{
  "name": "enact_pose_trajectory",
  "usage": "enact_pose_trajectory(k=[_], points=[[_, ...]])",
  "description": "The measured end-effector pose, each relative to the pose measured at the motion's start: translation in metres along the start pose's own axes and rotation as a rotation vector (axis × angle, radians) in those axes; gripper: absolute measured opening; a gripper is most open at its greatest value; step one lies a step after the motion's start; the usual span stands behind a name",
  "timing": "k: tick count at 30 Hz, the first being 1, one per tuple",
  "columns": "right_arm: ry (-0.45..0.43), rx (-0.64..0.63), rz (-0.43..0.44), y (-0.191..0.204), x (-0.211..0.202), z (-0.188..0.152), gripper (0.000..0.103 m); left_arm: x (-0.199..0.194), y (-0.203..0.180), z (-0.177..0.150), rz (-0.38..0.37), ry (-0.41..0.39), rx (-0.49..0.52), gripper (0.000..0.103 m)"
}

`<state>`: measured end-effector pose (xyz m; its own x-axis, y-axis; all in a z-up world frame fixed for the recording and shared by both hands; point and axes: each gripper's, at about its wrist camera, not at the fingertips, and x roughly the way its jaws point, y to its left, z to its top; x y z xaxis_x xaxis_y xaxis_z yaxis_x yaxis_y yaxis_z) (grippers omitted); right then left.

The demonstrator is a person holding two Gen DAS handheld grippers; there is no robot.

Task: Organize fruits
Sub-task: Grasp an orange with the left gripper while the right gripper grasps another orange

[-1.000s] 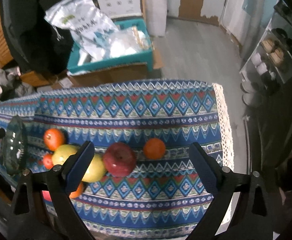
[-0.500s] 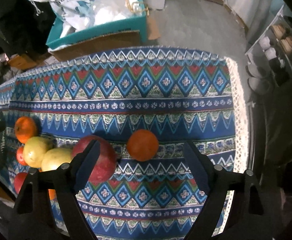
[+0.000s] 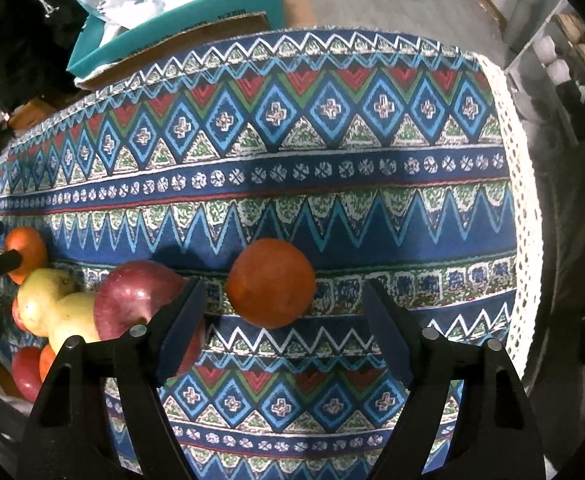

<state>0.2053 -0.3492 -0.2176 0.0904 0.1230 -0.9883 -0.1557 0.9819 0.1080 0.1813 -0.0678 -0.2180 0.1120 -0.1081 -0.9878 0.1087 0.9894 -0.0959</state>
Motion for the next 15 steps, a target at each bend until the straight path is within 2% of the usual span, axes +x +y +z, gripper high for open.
enact_pose_trajectory(k=[6, 8, 11, 12, 14, 15], points=[[0.027, -0.01, 0.008, -0.001, 0.013, -0.001, 0.075, 0.015, -0.004, 0.001, -0.003, 0.021, 0.017, 0.098], [0.033, -0.011, 0.015, -0.002, 0.016, -0.001, 0.071, 0.019, -0.003, 0.001, -0.028, 0.026, 0.017, 0.091], [0.036, -0.014, 0.027, -0.002, 0.021, -0.002, 0.058, 0.024, 0.0, 0.003, -0.062, 0.039, 0.005, 0.087], [0.033, -0.013, 0.029, -0.003, 0.023, -0.002, 0.057, 0.025, -0.001, 0.003, -0.059, 0.034, 0.011, 0.086], [0.027, -0.015, 0.032, -0.009, 0.024, -0.001, 0.054, 0.027, -0.003, 0.003, -0.084, 0.031, 0.026, 0.073], [0.021, -0.02, 0.027, -0.012, 0.024, 0.0, 0.051, 0.028, -0.006, 0.002, -0.095, 0.031, 0.028, 0.07]])
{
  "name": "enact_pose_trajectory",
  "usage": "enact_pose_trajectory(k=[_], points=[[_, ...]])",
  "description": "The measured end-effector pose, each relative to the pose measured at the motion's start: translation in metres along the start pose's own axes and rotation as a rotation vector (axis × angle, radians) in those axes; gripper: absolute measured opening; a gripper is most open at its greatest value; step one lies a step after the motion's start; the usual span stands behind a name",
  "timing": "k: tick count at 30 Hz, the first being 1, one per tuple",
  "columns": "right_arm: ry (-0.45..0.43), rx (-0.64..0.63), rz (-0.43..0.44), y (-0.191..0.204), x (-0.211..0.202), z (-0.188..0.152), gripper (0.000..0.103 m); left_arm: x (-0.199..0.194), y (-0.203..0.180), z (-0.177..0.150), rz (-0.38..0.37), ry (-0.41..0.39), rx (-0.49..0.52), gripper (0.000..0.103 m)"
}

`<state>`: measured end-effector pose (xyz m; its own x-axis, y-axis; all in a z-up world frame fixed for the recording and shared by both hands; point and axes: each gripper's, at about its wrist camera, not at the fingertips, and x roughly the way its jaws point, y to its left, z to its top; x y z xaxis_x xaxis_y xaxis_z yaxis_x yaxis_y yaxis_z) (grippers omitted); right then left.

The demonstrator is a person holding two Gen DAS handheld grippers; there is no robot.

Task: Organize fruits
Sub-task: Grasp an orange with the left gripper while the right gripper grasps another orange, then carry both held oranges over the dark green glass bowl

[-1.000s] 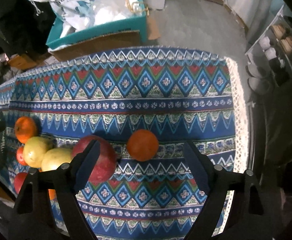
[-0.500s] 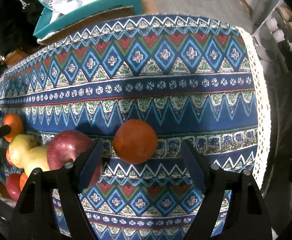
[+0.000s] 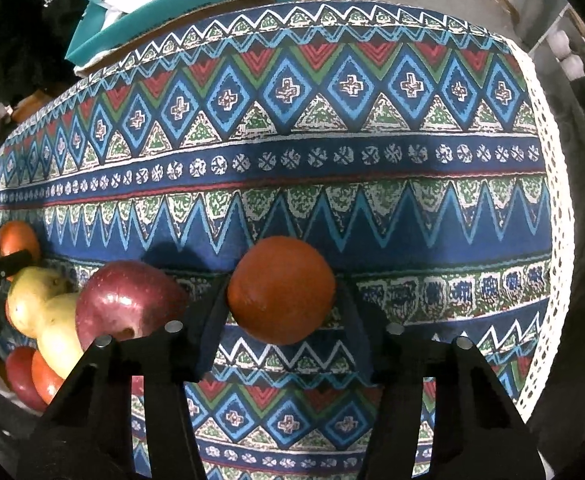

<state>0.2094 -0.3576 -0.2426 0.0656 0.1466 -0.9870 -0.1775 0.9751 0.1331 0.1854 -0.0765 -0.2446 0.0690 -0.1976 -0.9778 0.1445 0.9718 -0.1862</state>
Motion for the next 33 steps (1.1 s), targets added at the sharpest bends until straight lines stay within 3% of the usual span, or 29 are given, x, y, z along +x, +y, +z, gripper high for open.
enact_pose_trajectory(k=[5, 9, 18, 27, 33], points=[[-0.019, -0.012, -0.013, 0.012, 0.004, 0.001, 0.049, -0.001, -0.004, -0.004, -0.005, -0.016, 0.016, 0.067], [-0.035, -0.025, -0.029, 0.015, -0.003, -0.001, 0.049, -0.009, -0.009, -0.013, 0.049, -0.041, 0.044, 0.066], [-0.121, -0.056, -0.078, 0.033, -0.036, 0.006, 0.049, -0.038, -0.009, -0.02, 0.086, -0.117, 0.076, 0.066], [-0.2, -0.113, -0.06, 0.066, -0.071, 0.011, 0.049, -0.075, -0.007, -0.038, 0.1, -0.202, 0.094, 0.066], [-0.255, -0.169, -0.038, 0.096, -0.091, -0.006, 0.049, -0.101, -0.007, -0.051, 0.089, -0.248, 0.095, 0.066]])
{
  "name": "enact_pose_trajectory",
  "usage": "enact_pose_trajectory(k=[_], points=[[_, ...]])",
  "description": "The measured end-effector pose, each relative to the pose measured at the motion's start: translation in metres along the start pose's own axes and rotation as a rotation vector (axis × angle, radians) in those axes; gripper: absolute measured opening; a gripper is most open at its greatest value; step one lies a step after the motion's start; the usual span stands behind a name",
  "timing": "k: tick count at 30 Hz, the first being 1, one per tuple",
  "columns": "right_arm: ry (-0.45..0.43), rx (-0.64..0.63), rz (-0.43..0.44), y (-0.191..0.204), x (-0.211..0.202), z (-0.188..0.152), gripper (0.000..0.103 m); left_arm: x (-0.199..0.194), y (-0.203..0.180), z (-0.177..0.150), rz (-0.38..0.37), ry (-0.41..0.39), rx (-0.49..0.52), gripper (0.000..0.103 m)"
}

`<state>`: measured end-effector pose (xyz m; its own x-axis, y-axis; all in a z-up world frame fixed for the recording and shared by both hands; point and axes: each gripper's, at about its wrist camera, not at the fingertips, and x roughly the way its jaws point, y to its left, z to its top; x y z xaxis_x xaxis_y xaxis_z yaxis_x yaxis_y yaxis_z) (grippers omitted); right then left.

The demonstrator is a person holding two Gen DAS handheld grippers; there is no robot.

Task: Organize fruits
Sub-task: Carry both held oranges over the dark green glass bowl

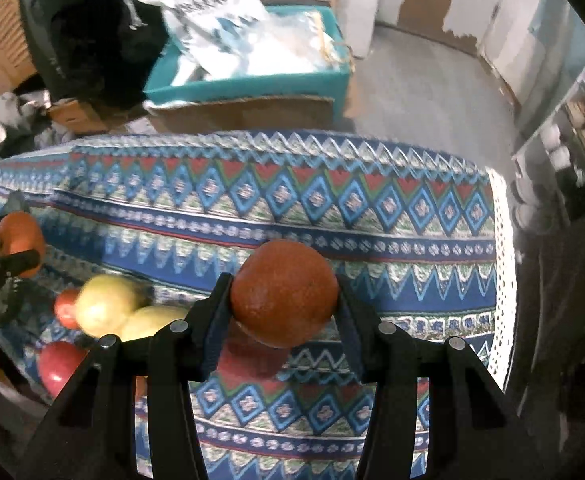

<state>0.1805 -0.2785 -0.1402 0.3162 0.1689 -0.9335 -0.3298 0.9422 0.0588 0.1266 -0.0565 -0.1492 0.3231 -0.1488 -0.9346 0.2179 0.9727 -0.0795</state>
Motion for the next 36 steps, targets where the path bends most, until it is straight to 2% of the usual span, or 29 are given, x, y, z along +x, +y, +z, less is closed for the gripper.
enact_pose_trajectory(k=[3, 19, 36], points=[[-0.027, -0.021, 0.023, 0.015, -0.014, -0.005, 0.049, -0.015, 0.001, -0.004, -0.002, -0.026, 0.003, 0.066], [-0.128, -0.155, 0.132, 0.103, -0.064, 0.013, 0.049, -0.08, 0.03, -0.036, -0.019, -0.107, -0.055, 0.066], [-0.131, -0.312, 0.223, 0.207, -0.076, 0.036, 0.049, -0.114, 0.089, -0.074, 0.022, -0.153, -0.158, 0.066]])
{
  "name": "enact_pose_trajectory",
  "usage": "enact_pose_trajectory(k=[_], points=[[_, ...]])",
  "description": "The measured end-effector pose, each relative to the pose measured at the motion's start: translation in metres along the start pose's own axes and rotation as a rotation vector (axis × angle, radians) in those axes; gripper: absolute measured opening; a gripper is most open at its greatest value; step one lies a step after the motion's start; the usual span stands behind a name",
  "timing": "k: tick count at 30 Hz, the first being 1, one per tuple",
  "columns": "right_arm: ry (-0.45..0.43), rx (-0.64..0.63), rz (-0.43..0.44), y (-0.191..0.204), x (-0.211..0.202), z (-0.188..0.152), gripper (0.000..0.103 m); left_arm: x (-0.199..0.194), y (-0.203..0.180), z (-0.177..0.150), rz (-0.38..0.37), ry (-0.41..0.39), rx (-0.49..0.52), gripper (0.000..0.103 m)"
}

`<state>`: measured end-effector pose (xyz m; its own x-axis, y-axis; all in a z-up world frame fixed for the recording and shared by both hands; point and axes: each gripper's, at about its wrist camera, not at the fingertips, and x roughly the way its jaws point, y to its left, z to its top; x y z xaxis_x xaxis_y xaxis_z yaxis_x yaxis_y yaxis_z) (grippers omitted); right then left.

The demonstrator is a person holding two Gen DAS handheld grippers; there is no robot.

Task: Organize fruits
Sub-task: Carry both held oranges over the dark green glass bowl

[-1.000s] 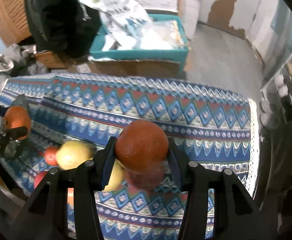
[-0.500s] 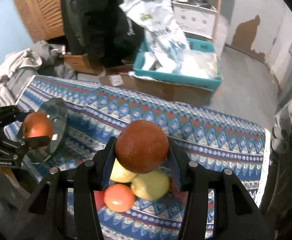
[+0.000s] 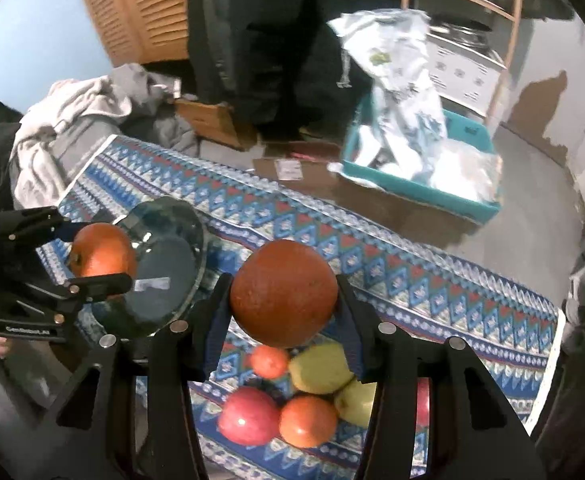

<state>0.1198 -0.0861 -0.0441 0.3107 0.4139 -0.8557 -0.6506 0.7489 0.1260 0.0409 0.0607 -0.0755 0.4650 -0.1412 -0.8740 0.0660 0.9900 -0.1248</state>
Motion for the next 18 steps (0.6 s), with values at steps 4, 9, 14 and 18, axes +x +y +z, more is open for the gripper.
enact_pose_trajectory(k=[4, 9, 14, 18], points=[[0.011, -0.027, 0.019, 0.018, 0.008, 0.01, 0.049, -0.005, 0.015, -0.006, 0.01, -0.007, -0.02, 0.066], [0.024, -0.059, 0.037, 0.039, 0.019, 0.023, 0.049, -0.01, 0.034, -0.013, 0.014, -0.011, -0.055, 0.066], [0.042, -0.091, 0.056, 0.061, 0.033, 0.035, 0.049, -0.012, 0.054, -0.022, 0.024, -0.012, -0.087, 0.066], [0.055, -0.115, 0.077, 0.08, 0.043, 0.043, 0.049, -0.012, 0.071, -0.029, 0.026, -0.005, -0.121, 0.066]])
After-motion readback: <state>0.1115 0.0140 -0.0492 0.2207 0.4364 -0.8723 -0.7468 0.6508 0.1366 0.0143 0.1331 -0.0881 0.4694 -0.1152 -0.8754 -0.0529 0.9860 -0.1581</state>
